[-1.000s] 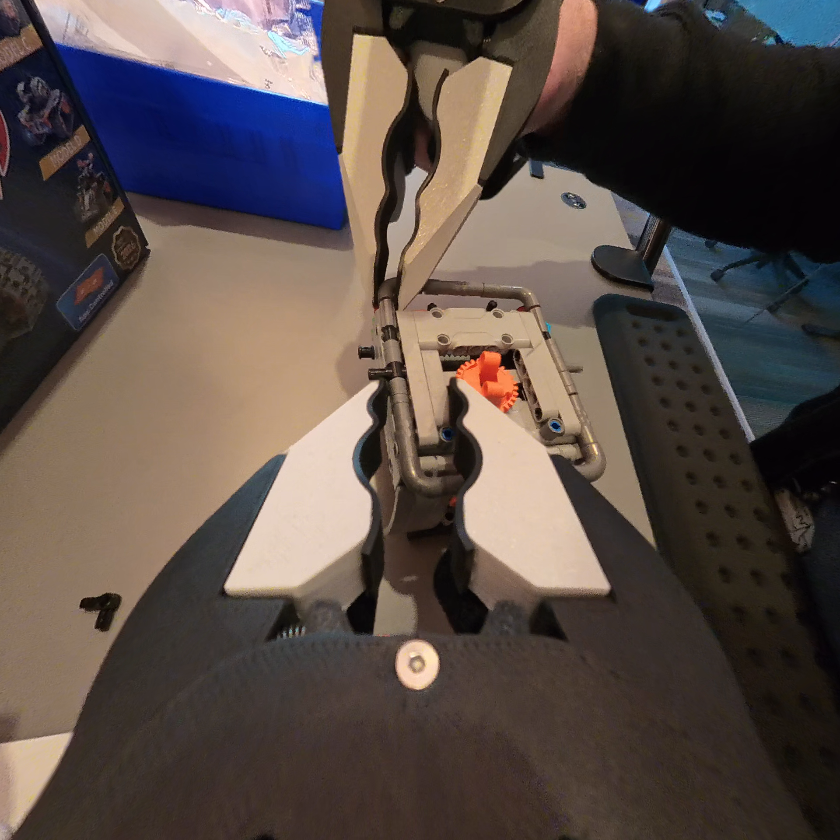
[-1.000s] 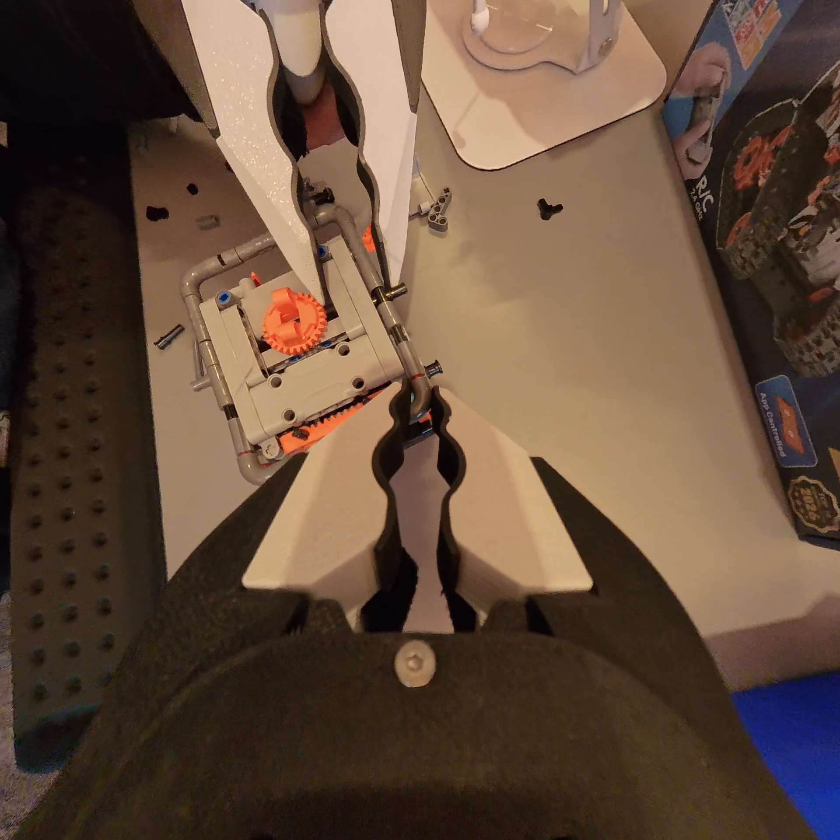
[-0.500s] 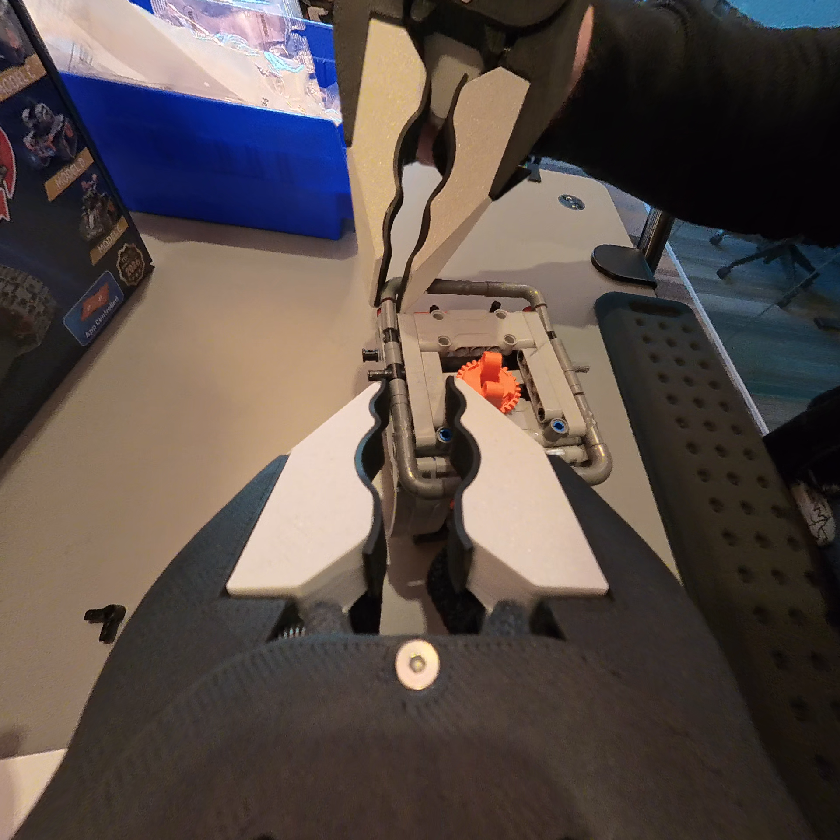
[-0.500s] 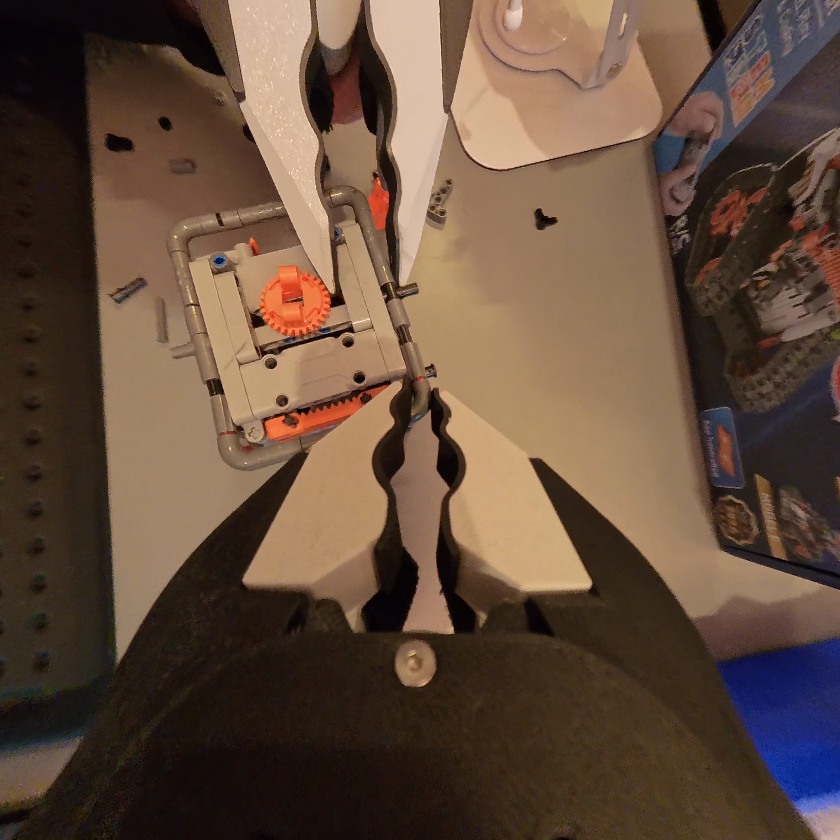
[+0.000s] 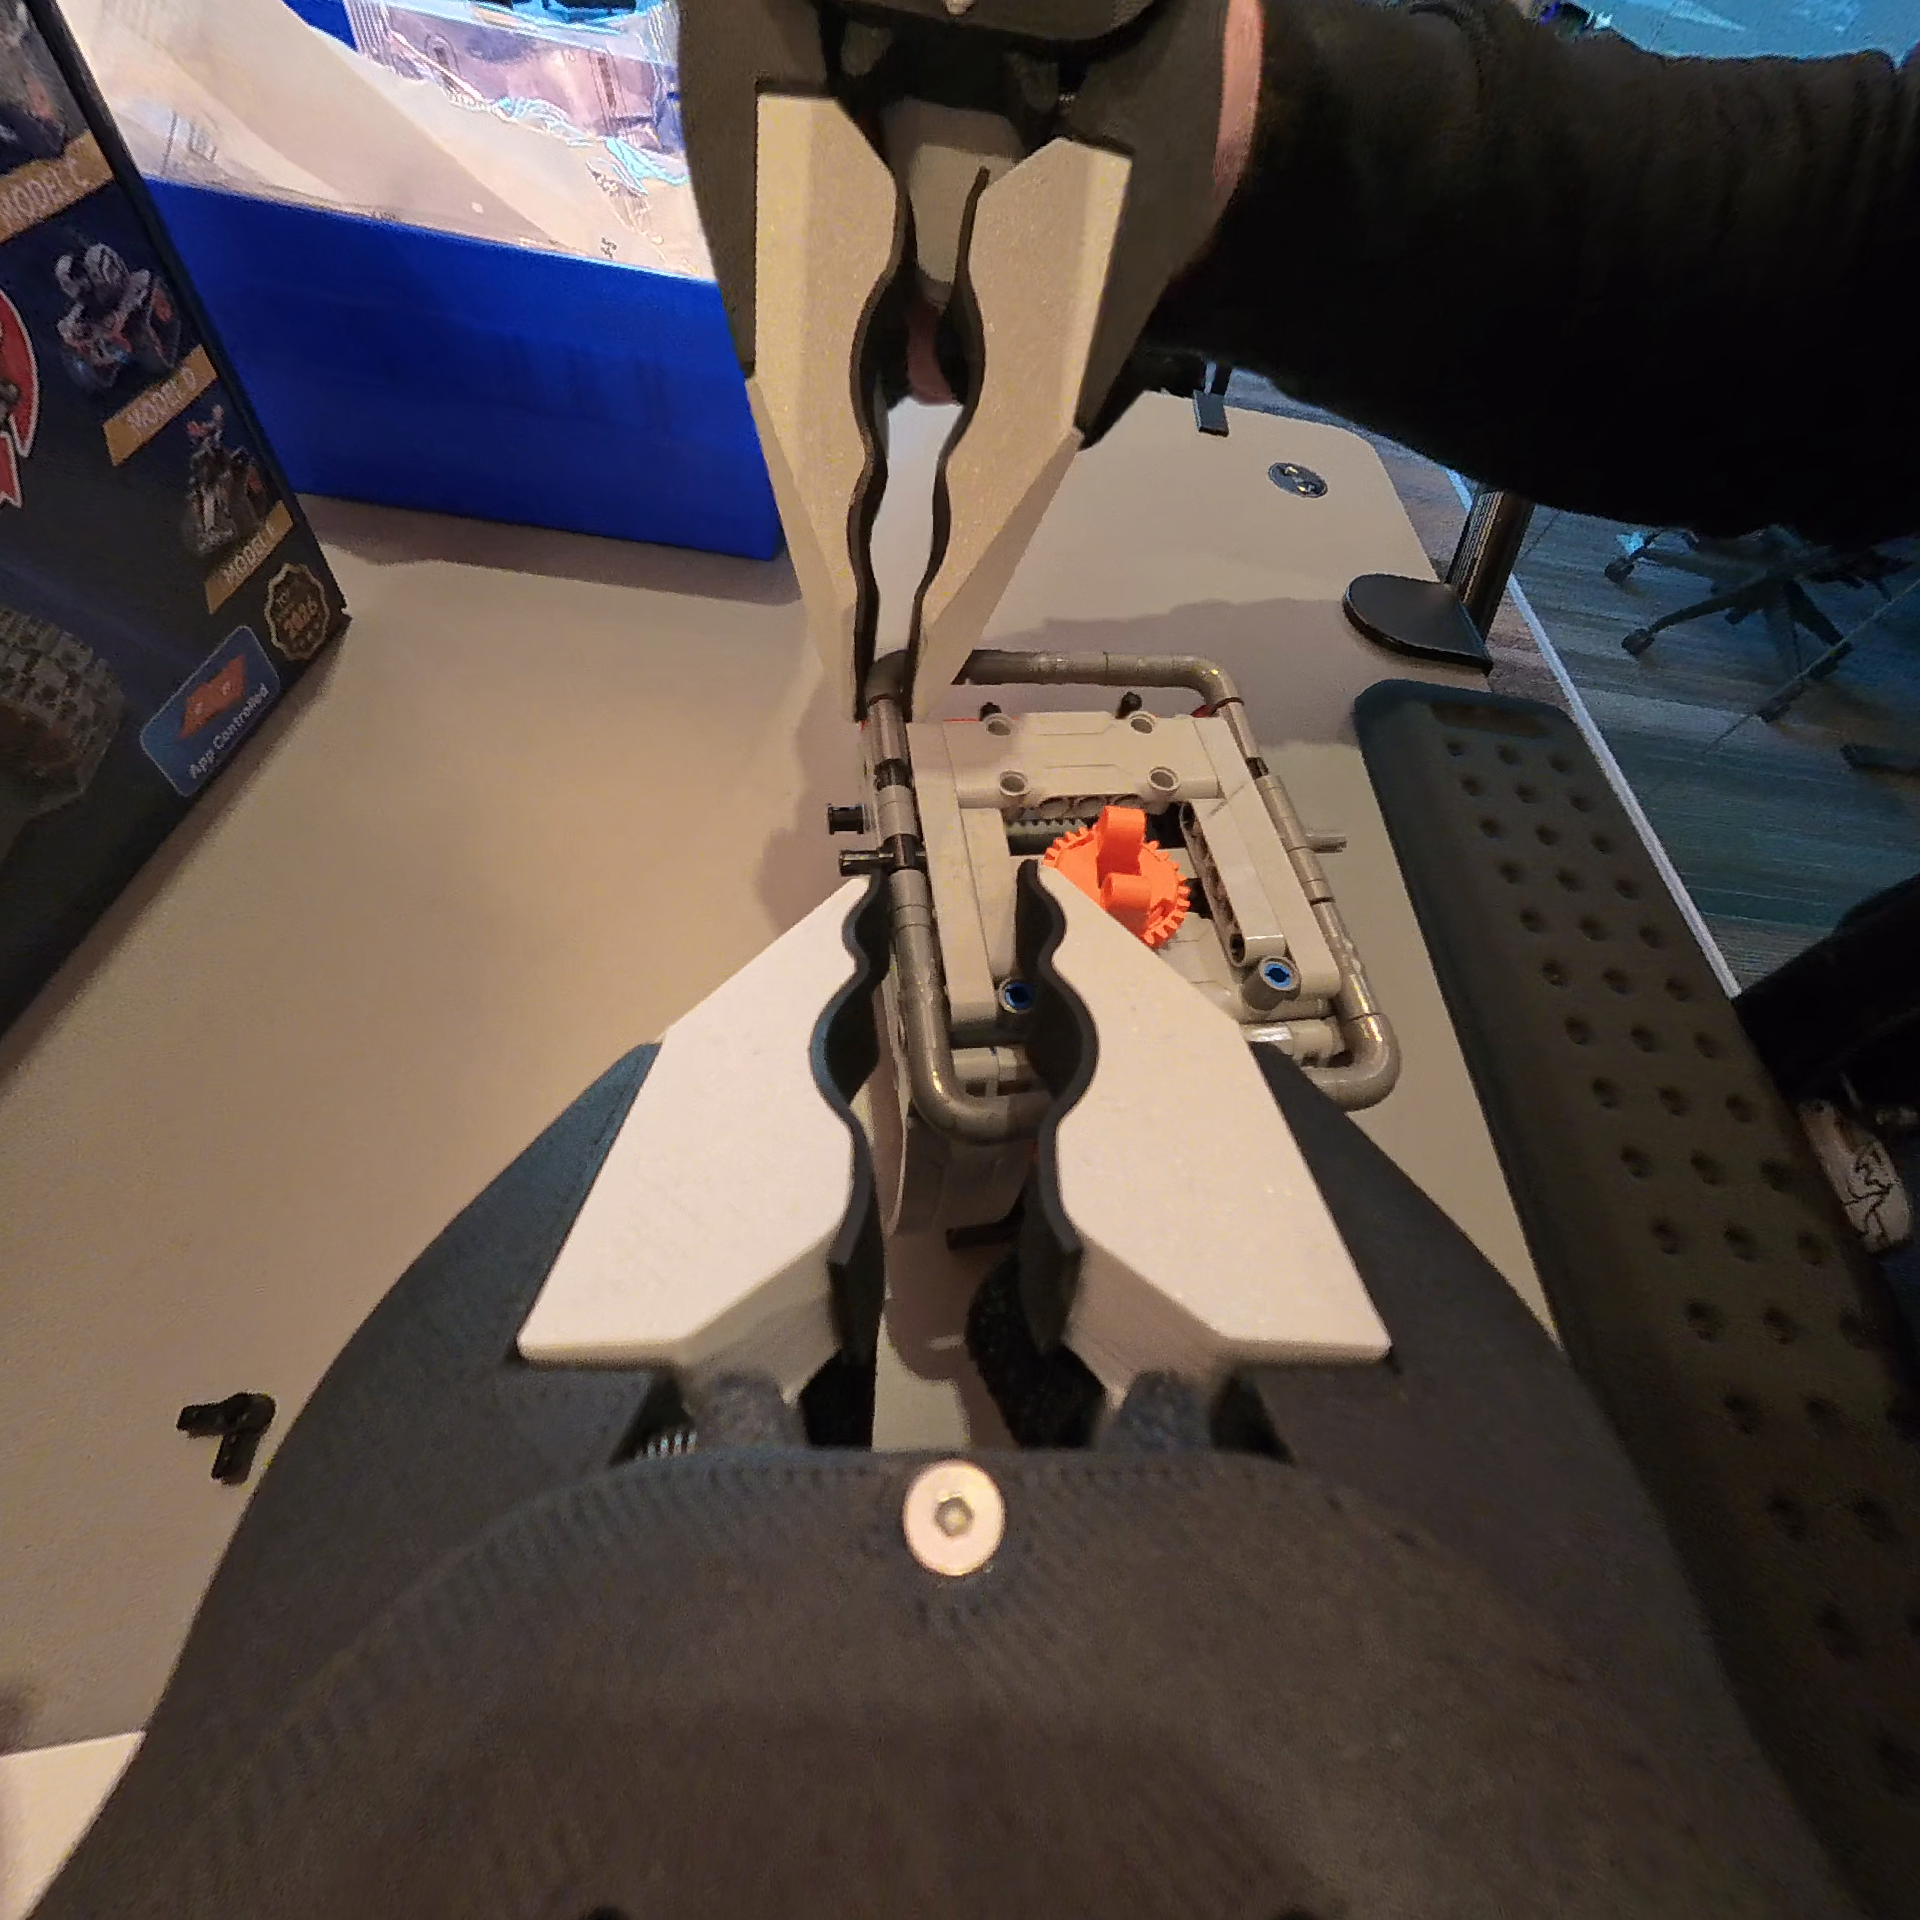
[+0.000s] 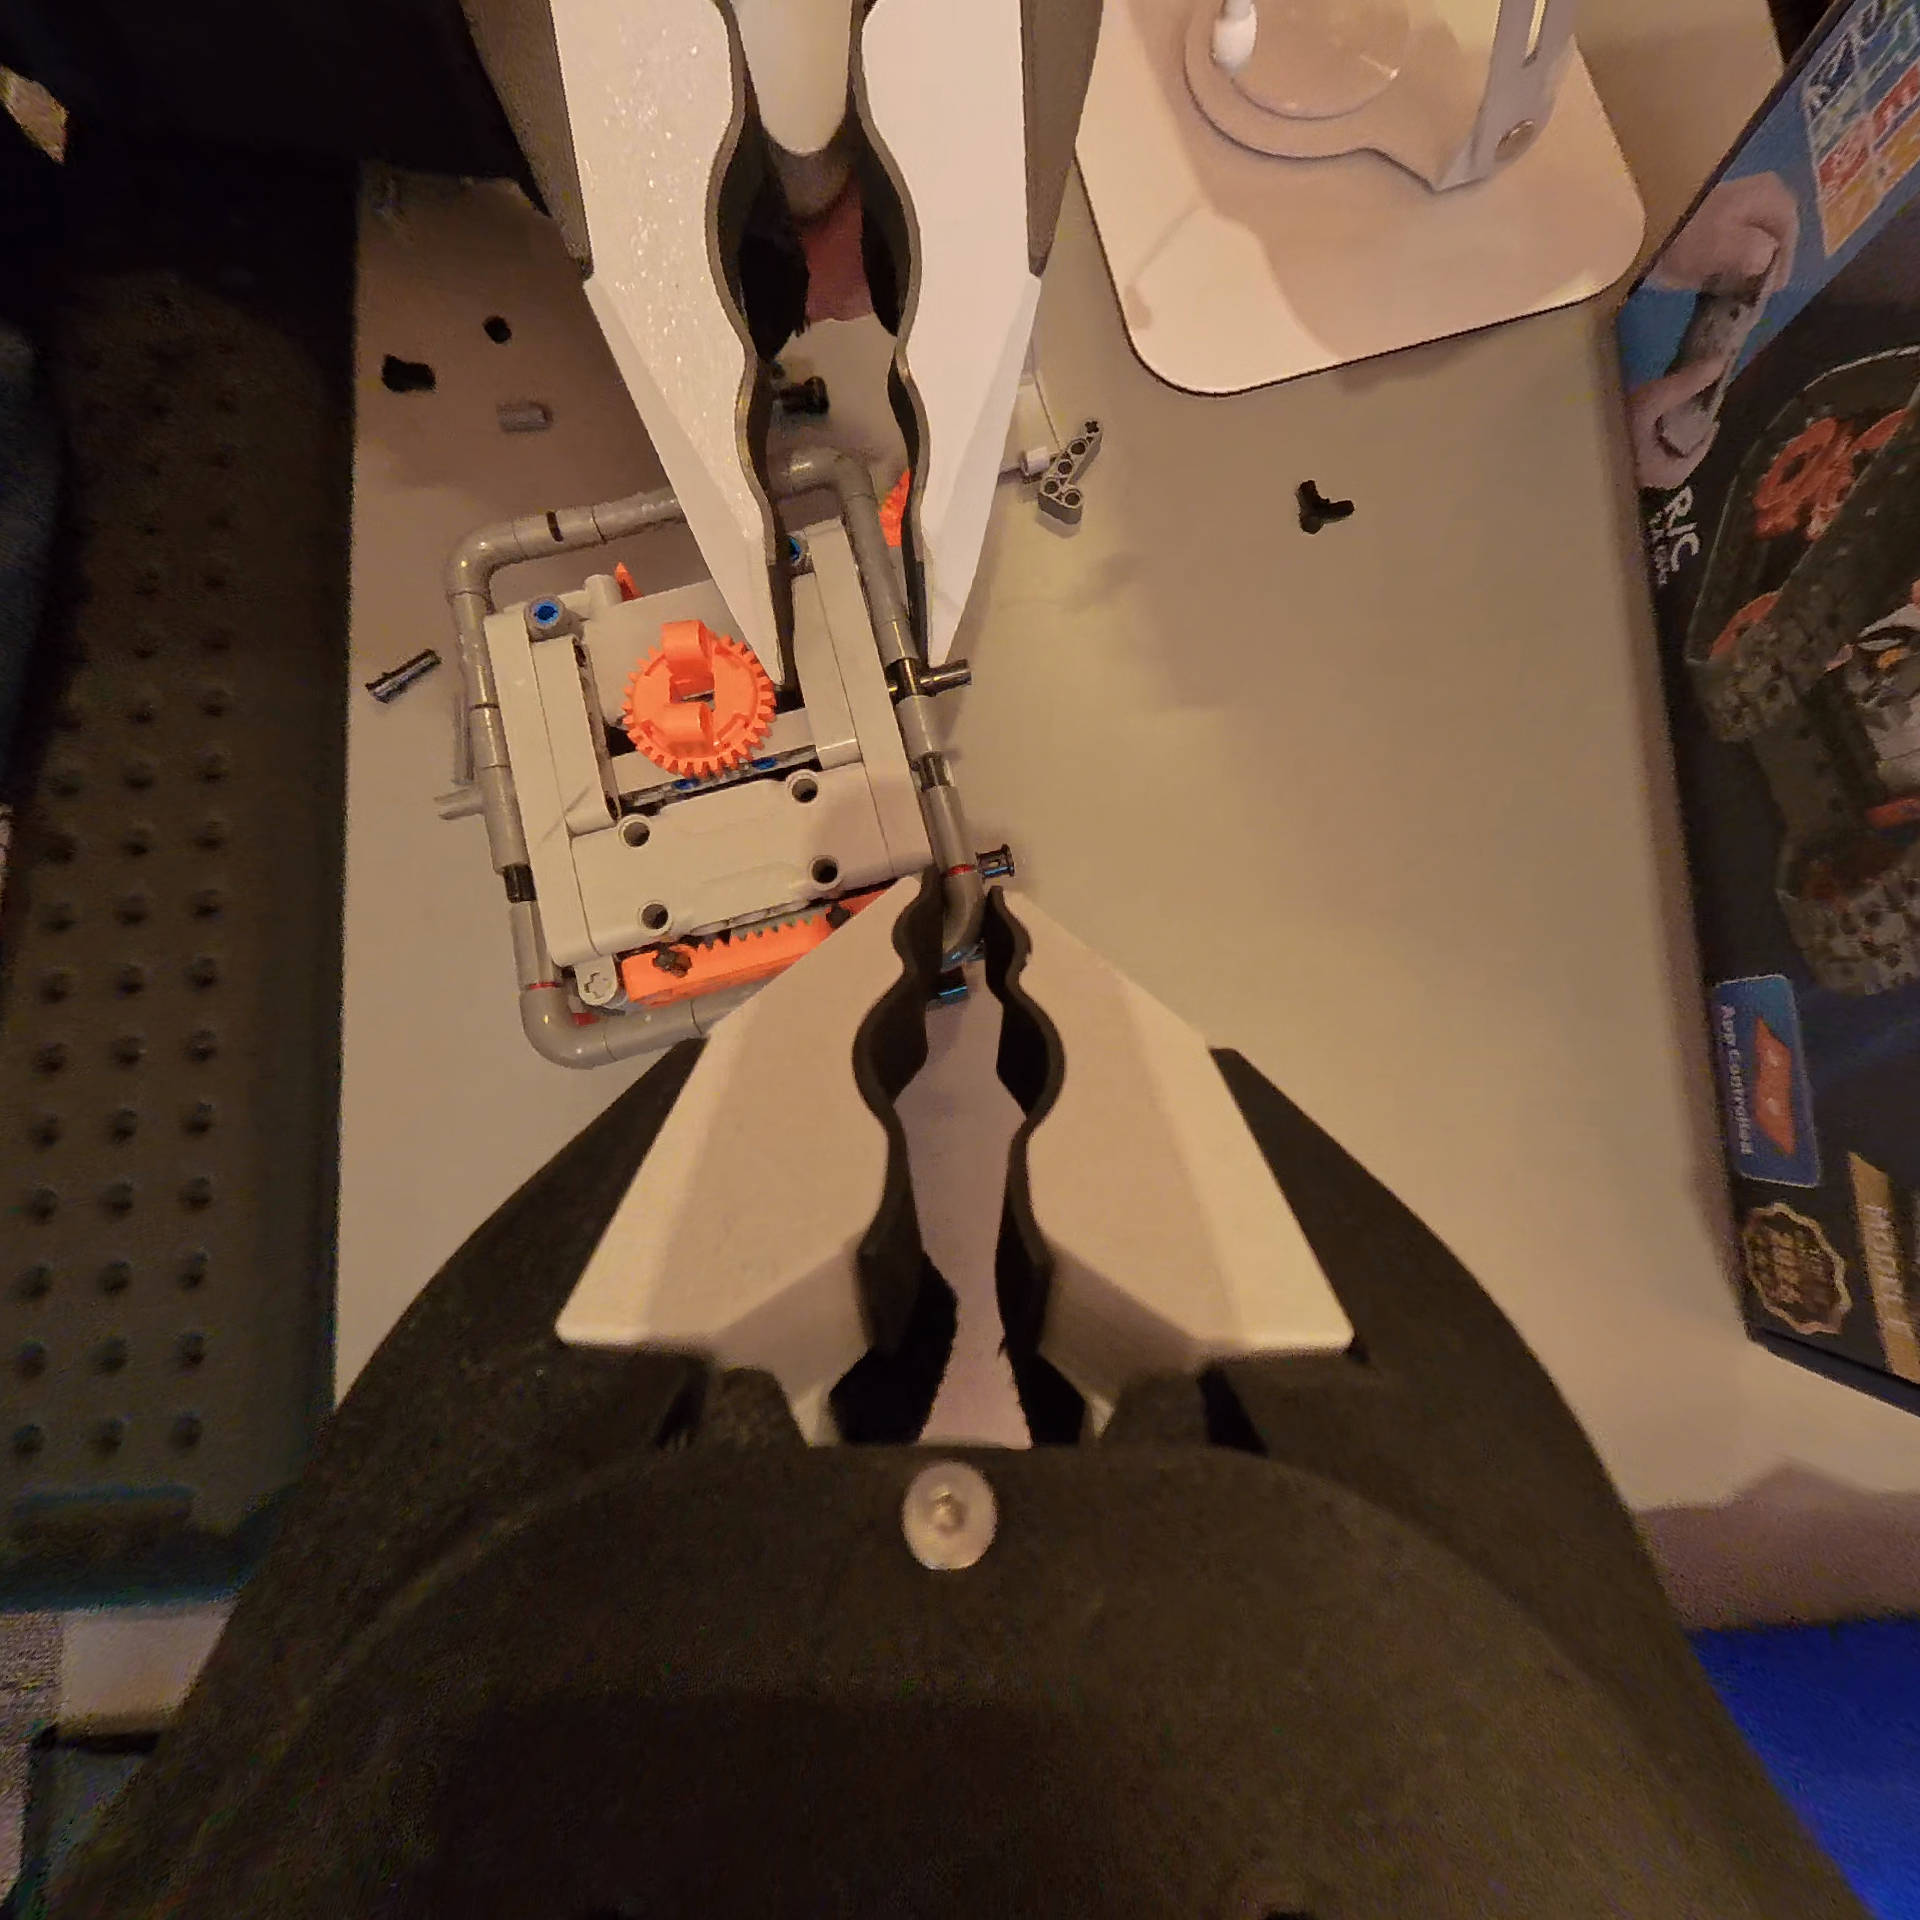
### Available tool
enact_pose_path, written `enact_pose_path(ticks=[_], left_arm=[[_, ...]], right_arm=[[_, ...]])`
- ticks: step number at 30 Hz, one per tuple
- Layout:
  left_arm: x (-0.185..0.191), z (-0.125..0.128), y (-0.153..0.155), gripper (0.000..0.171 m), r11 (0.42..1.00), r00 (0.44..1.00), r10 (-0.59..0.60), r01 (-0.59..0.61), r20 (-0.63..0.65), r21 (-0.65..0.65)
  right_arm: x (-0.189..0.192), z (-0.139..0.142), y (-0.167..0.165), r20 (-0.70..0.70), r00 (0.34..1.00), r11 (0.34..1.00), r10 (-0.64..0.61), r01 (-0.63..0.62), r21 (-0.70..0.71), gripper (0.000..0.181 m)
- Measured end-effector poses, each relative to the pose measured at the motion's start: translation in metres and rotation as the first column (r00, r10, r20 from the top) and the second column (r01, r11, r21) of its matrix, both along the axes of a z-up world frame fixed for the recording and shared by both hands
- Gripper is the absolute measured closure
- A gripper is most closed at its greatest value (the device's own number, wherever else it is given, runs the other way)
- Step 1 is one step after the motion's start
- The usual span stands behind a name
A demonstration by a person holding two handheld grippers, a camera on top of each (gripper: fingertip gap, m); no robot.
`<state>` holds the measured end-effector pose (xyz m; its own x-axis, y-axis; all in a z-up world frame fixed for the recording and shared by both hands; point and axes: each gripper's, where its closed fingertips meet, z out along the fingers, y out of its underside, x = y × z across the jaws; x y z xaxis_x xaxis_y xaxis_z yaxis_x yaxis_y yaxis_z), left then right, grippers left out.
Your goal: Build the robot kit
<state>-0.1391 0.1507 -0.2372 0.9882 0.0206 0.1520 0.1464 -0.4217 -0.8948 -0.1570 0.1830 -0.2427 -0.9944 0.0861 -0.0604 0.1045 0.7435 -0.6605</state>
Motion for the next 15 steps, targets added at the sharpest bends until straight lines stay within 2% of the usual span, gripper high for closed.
enact_pose_path(ticks=[5,9,12,15], left_arm=[[-0.001,0.000,0.000,0.149,1.000,1.000,-0.001,0.001,0.013,0.003],[0.000,0.000,0.001,0.149,1.000,1.000,-0.001,0.001,0.004,0.000],[0.000,0.000,0.001,0.149,1.000,1.000,0.000,0.000,0.018,0.006],[0.000,0.000,0.001,0.149,1.000,1.000,-0.005,0.005,0.018,0.008]], right_arm=[[-0.001,0.001,0.001,0.026,0.997,0.997,-0.076,0.076,0.000,0.174],[0.000,0.002,0.007,0.073,0.987,0.987,-0.145,0.150,-0.062,0.162],[0.001,0.004,0.010,0.091,0.982,0.979,-0.168,0.177,-0.101,0.164],[0.000,0.008,0.010,0.111,0.977,0.970,-0.181,0.196,-0.141,0.178]])
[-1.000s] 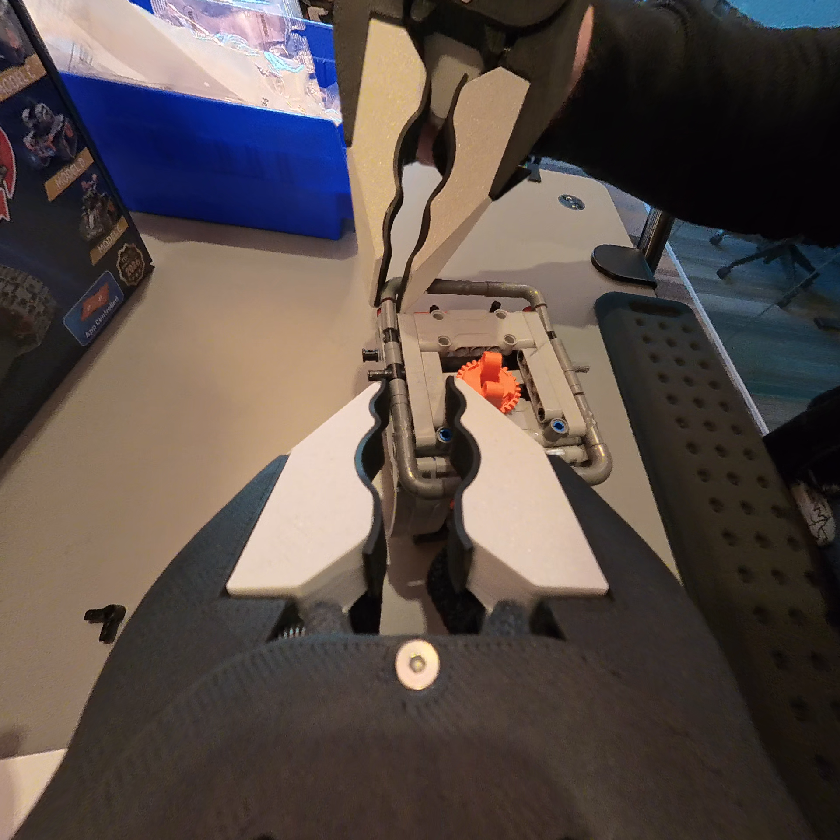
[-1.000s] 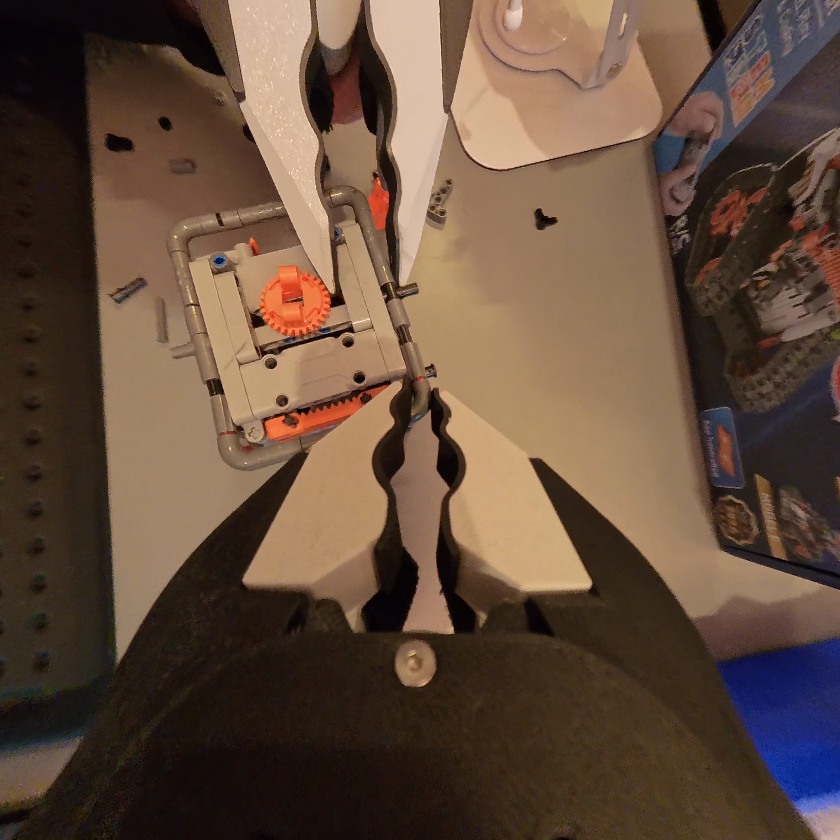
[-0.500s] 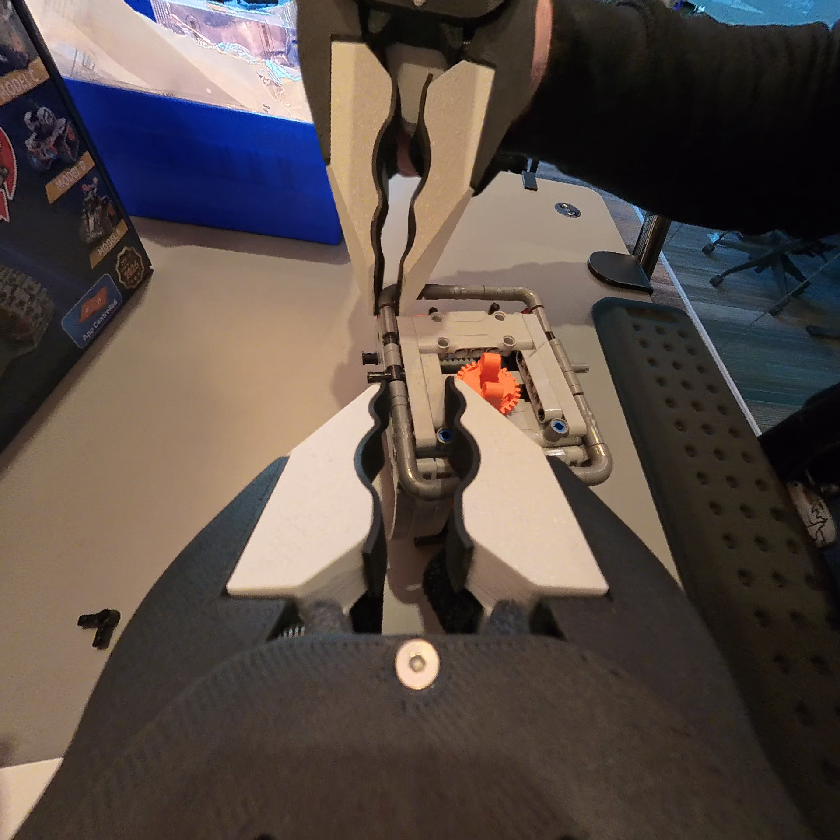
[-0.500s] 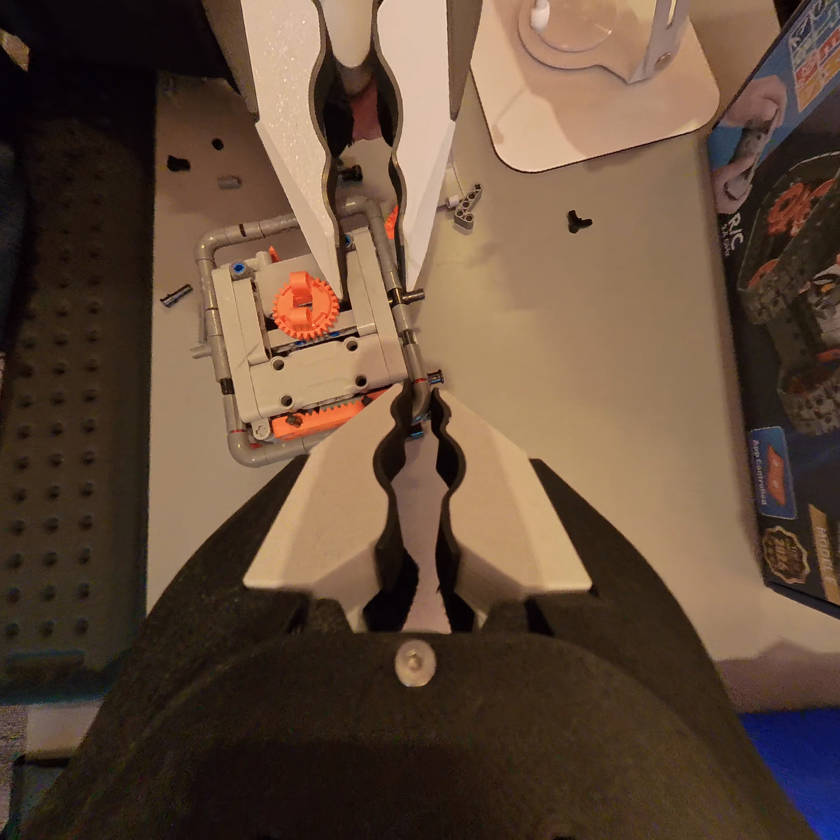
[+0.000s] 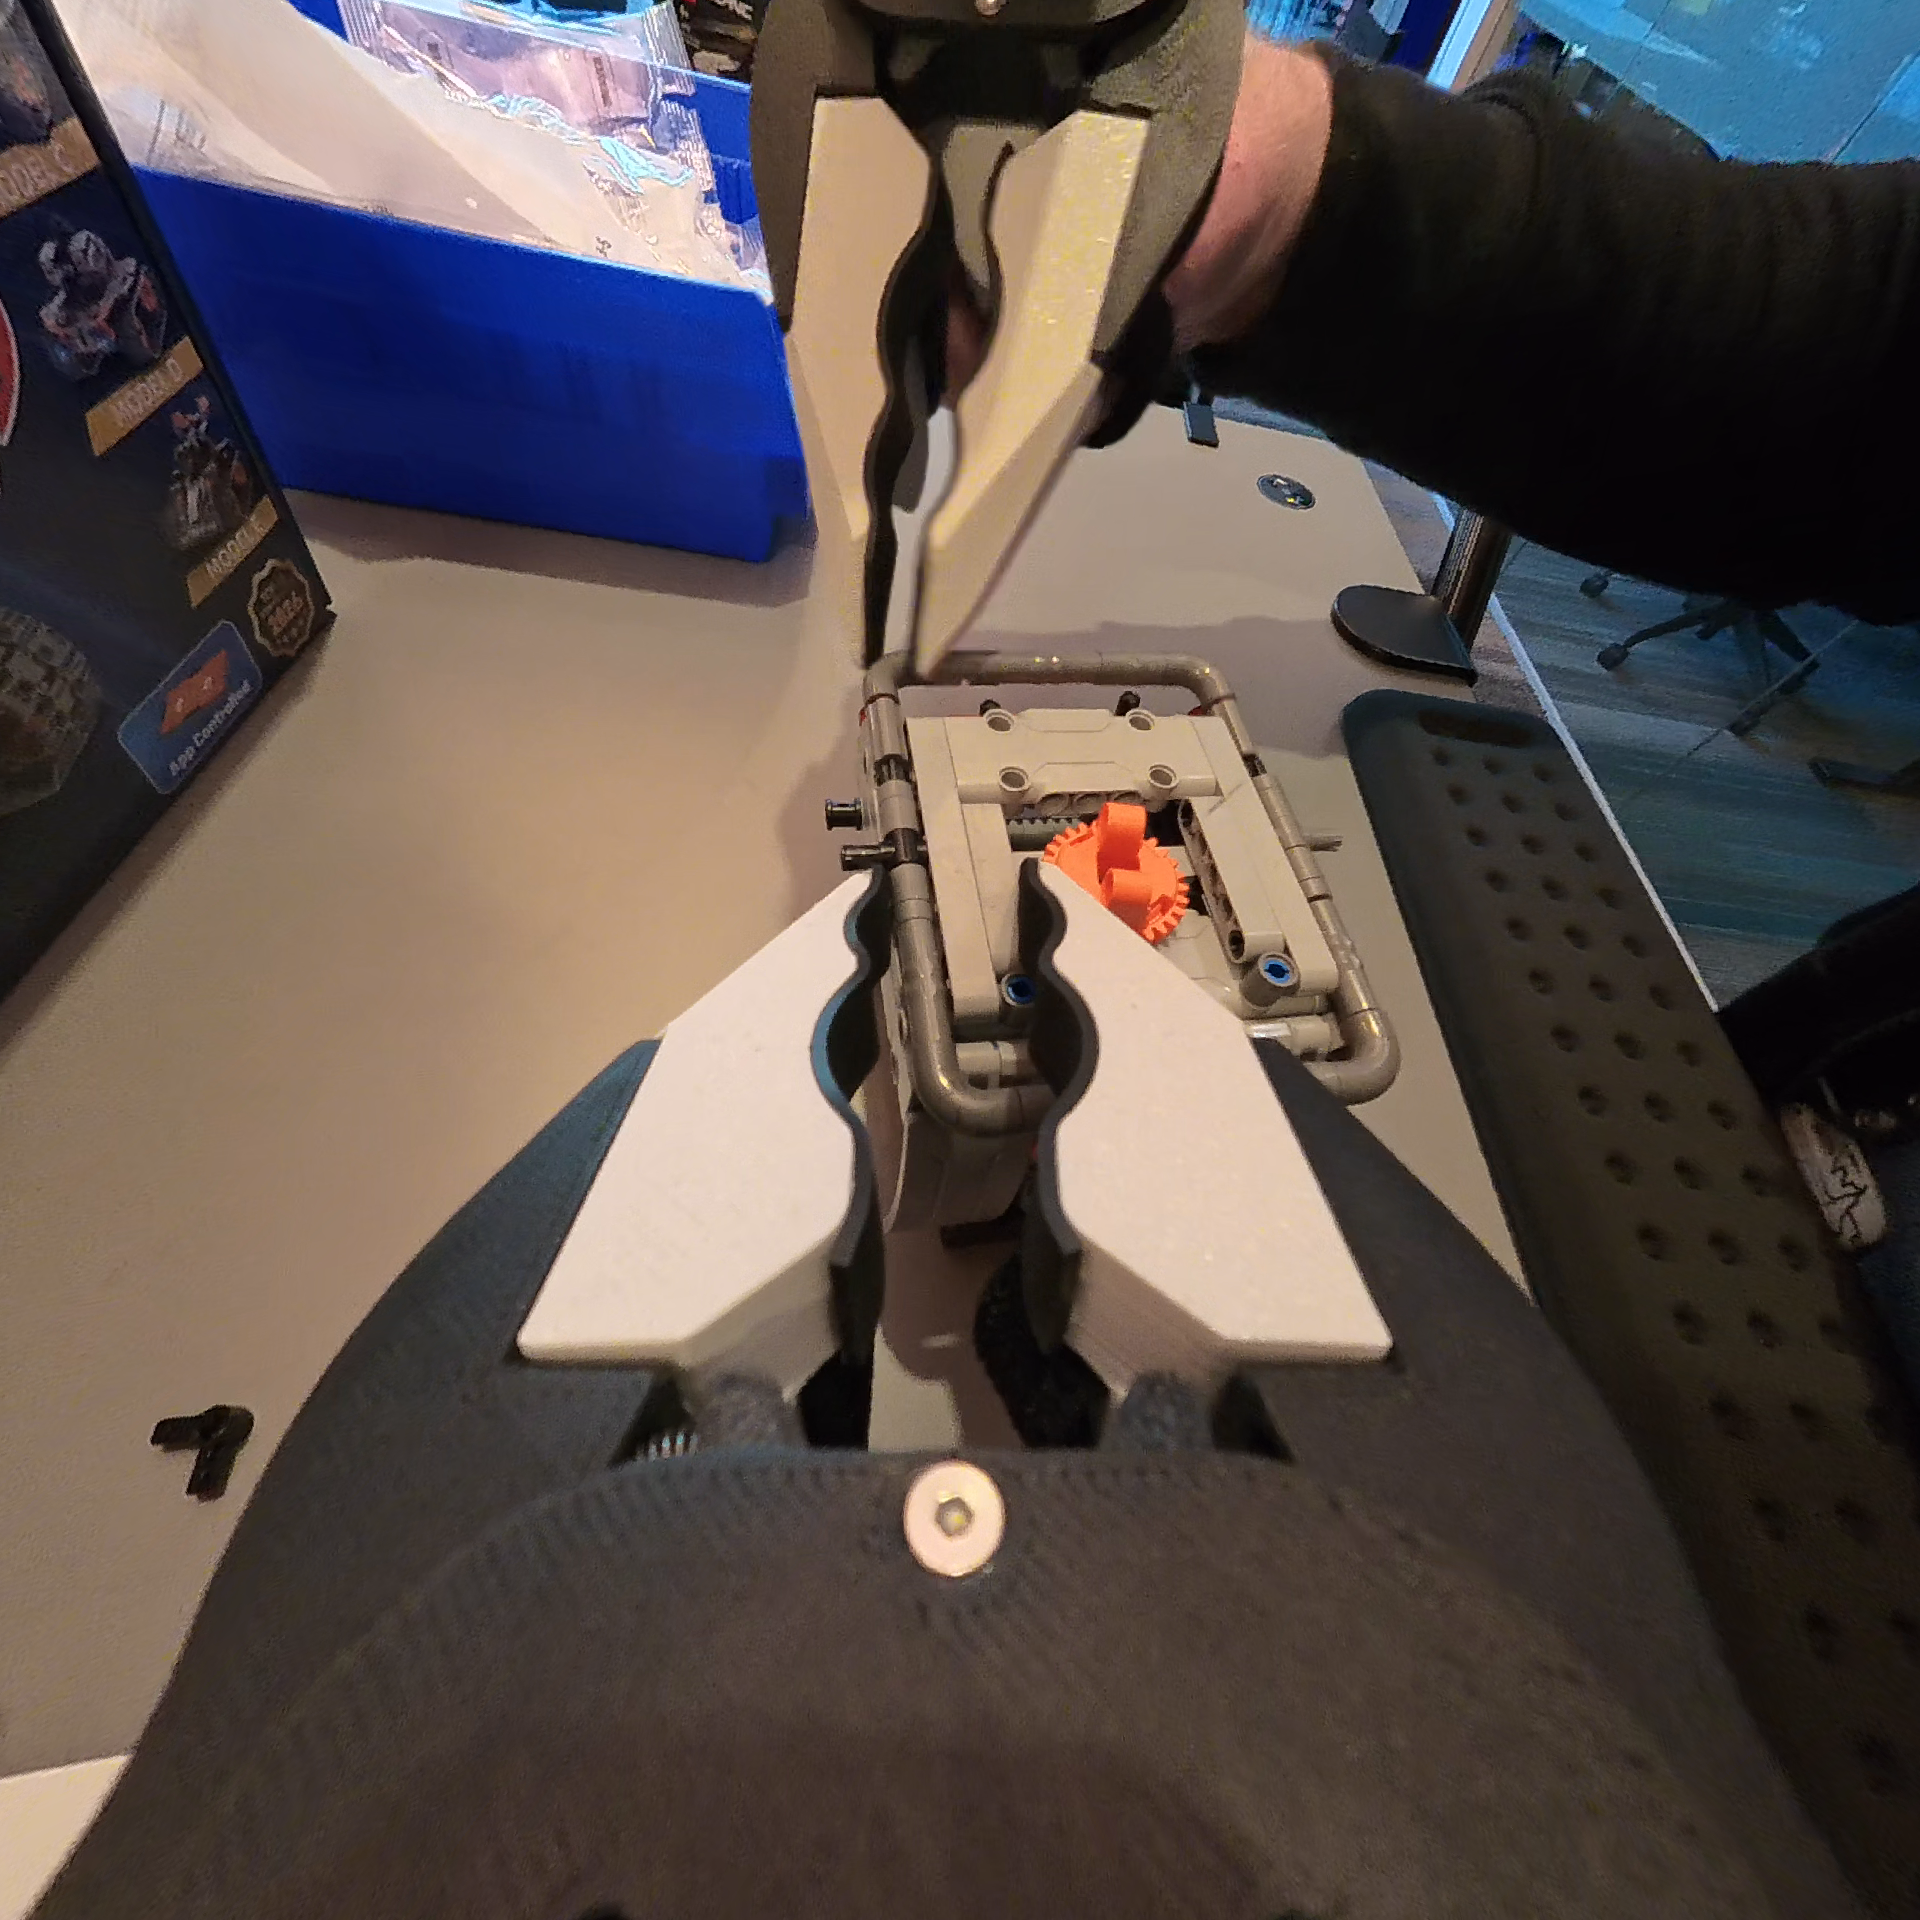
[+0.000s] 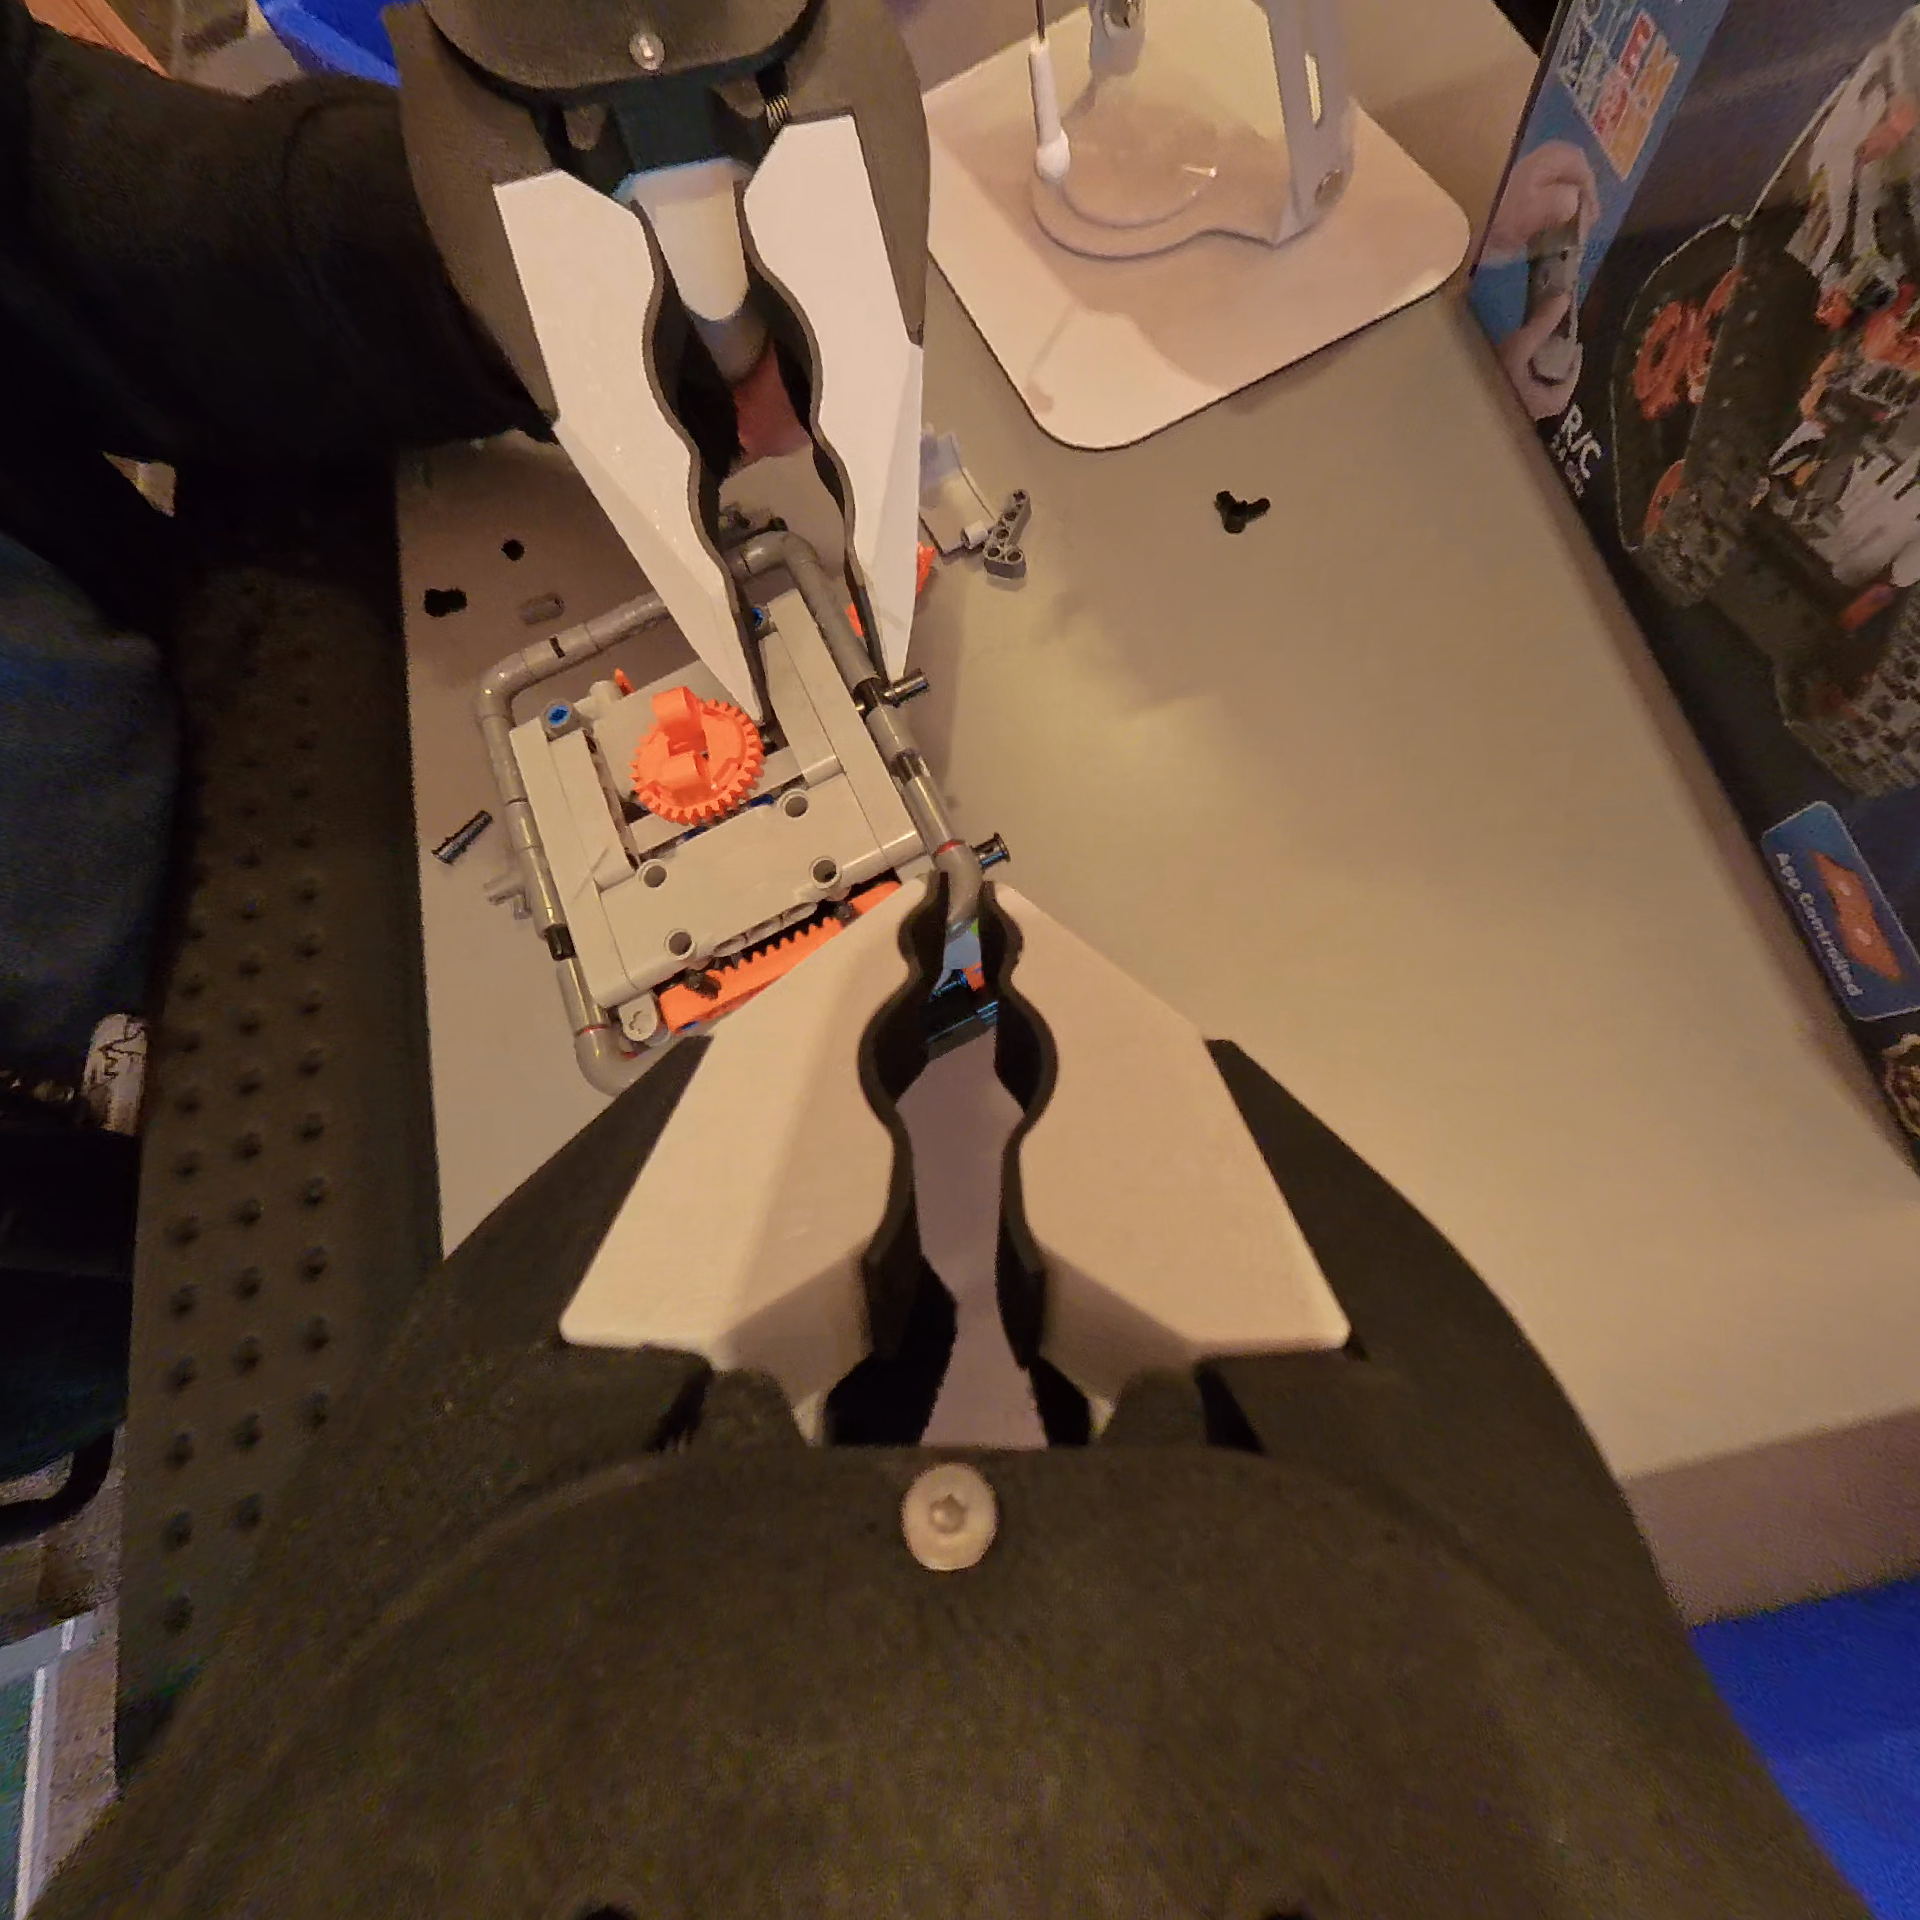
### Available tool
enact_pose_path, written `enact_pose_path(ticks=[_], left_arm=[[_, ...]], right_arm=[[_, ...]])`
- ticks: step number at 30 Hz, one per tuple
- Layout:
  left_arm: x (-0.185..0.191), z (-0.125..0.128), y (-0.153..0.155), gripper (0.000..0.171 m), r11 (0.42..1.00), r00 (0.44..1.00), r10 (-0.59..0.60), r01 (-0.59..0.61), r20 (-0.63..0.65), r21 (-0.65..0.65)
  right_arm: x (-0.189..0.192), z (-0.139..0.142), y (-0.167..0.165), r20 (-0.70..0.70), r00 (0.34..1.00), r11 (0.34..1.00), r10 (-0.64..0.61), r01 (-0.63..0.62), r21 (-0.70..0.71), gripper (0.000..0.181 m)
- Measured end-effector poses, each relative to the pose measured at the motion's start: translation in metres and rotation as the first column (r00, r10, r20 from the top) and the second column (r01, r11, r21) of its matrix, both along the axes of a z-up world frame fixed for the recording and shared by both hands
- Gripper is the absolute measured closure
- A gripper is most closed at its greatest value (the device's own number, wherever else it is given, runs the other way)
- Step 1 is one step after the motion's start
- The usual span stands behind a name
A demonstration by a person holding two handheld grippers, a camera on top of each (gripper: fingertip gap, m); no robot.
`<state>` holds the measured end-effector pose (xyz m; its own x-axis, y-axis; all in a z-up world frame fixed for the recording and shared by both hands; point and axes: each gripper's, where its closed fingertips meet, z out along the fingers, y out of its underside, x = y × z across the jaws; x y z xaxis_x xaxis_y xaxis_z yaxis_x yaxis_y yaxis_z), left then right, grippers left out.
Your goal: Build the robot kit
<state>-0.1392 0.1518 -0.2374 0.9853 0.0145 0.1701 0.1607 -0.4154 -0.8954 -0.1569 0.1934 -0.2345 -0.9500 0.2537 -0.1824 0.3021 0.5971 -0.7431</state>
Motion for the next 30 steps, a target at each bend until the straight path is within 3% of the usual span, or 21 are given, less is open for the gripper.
enact_pose_path(ticks=[17,20,30], left_arm=[[0.0013,-0.0001,0.0013,0.150,1.000,1.000,0.009,-0.009,-0.021,-0.005],[0.0012,-0.0002,0.0013,0.149,1.000,1.000,0.008,-0.008,-0.016,-0.001],[0.0042,0.0000,0.0042,0.150,1.000,1.000,0.005,-0.005,-0.029,-0.001]], right_arm=[[-0.0017,0.0006,-0.0034,-0.037,0.998,0.999,-0.051,0.050,-0.006,0.180],[-0.0025,0.0002,0.0004,0.005,0.997,0.997,-0.079,0.079,-0.022,0.171],[0.0039,-0.0054,-0.0012,0.016,0.995,0.995,-0.101,0.101,-0.009,0.176]])
